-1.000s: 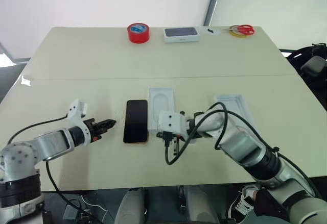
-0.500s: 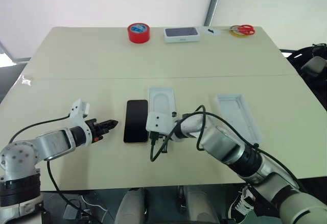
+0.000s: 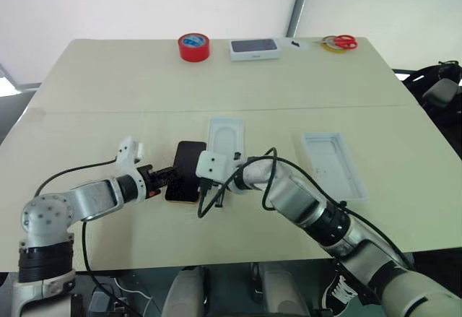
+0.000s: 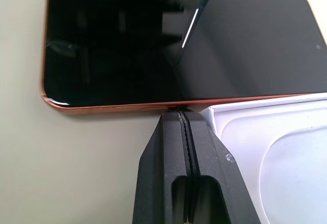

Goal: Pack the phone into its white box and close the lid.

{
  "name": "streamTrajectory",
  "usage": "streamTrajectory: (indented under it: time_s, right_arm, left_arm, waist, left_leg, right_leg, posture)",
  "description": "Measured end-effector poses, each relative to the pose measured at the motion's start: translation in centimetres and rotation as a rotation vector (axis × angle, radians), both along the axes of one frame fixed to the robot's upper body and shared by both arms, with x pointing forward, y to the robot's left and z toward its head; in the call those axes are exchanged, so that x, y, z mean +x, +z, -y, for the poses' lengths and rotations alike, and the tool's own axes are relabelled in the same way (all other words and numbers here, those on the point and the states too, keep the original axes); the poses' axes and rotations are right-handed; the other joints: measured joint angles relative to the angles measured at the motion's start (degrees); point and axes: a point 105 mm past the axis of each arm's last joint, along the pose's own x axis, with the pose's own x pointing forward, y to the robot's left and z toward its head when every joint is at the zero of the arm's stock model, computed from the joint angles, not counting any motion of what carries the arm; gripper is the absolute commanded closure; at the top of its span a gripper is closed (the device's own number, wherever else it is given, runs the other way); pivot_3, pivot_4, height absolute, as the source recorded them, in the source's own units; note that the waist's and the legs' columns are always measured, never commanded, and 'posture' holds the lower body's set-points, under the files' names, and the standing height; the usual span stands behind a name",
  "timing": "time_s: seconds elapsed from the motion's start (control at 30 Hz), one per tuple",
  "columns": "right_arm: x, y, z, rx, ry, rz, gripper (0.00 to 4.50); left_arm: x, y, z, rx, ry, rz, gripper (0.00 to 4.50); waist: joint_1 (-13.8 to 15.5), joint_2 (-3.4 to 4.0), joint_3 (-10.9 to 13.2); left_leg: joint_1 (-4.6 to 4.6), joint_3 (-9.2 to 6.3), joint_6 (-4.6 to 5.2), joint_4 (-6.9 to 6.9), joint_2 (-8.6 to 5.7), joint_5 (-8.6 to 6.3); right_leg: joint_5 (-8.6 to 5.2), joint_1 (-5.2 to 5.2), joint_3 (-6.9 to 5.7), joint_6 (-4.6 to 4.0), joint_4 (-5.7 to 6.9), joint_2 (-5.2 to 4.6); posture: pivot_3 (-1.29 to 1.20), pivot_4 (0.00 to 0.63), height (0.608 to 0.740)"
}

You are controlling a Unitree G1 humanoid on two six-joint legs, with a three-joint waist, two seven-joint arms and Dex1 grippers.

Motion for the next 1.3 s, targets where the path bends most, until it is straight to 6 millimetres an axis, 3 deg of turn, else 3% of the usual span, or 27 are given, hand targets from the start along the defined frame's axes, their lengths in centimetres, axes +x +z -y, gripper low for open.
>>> streamTrajectory:
  time_s: [0.4, 0.5, 0.6, 0.7, 0.9, 1.03, 1.3]
  right_arm:
    - [0.5, 0.0, -0.2, 0.036, -0.046, -0.042, 4.50]
    - [0.5, 0.0, -0.2, 0.034, -0.044, -0.038, 4.50]
    - [0.5, 0.0, -0.2, 0.034, -0.043, -0.038, 4.50]
    - [0.5, 0.0, -0.2, 0.032, -0.044, -0.035, 4.50]
    - [0.5, 0.0, -0.3, 0.029, -0.044, -0.030, 4.50]
    - [0.4, -0.1, -0.4, 0.027, -0.042, -0.025, 4.50]
    - [0.6, -0.3, -0.8, 0.024, -0.052, -0.016, 4.50]
  left_arm:
    - [0.0, -0.2, 0.4, -0.037, 0.007, -0.001, 3.77]
    - [0.1, -0.1, -0.4, -0.029, 0.042, 0.008, 3.77]
    - [0.7, 0.2, -2.6, -0.007, 0.126, 0.015, 3.77]
    - [1.0, 0.4, -3.8, 0.027, 0.159, 0.021, 2.91]
    - [1.5, 0.9, -4.3, 0.068, 0.163, 0.045, 0.04]
    - [1.7, 1.1, -4.2, 0.070, 0.157, 0.053, 0.04]
    - [1.6, 0.7, -1.6, 0.039, 0.045, 0.029, 0.04]
  waist:
    - [-0.1, 0.01, 0.0]
    - [0.0, 0.01, 0.0]
    - [0.0, 0.01, 0.0]
    - [0.0, 0.01, 0.0]
    - [0.0, 0.01, 0.0]
    - [-0.1, 0.02, 0.0]
    - [0.0, 0.08, -0.1]
  left_leg:
    - [0.01, -0.01, 0.00, -0.01, 0.04, 0.00]
    - [0.01, -0.01, 0.00, -0.01, 0.04, 0.00]
    - [0.01, -0.01, 0.00, -0.02, 0.03, 0.00]
    - [0.01, -0.01, 0.00, -0.01, 0.03, 0.00]
    - [0.01, -0.01, 0.00, -0.02, 0.03, 0.00]
    - [0.02, -0.01, 0.00, -0.06, 0.04, 0.00]
    - [0.05, 0.00, -0.01, -0.06, 0.02, 0.00]
  right_leg:
    - [0.00, 0.00, 0.01, 0.00, 0.00, 0.04]
    - [0.00, 0.00, 0.00, -0.01, -0.01, 0.03]
    - [-0.01, 0.00, 0.00, 0.00, -0.01, 0.04]
    - [-0.01, 0.00, 0.00, 0.00, -0.01, 0.03]
    - [-0.01, 0.00, -0.01, 0.00, -0.01, 0.03]
    - [0.00, -0.02, 0.00, 0.00, -0.01, 0.03]
    - [0.00, 0.03, 0.00, 0.00, -0.02, 0.01]
  posture:
    - [0.00, 0.150, 0.732]
    - [0.00, 0.150, 0.732]
    - [0.00, 0.150, 0.732]
    - [0.00, 0.150, 0.732]
    - [0.00, 0.150, 0.732]
    - [0.00, 0.150, 0.732]
    - [0.00, 0.150, 0.732]
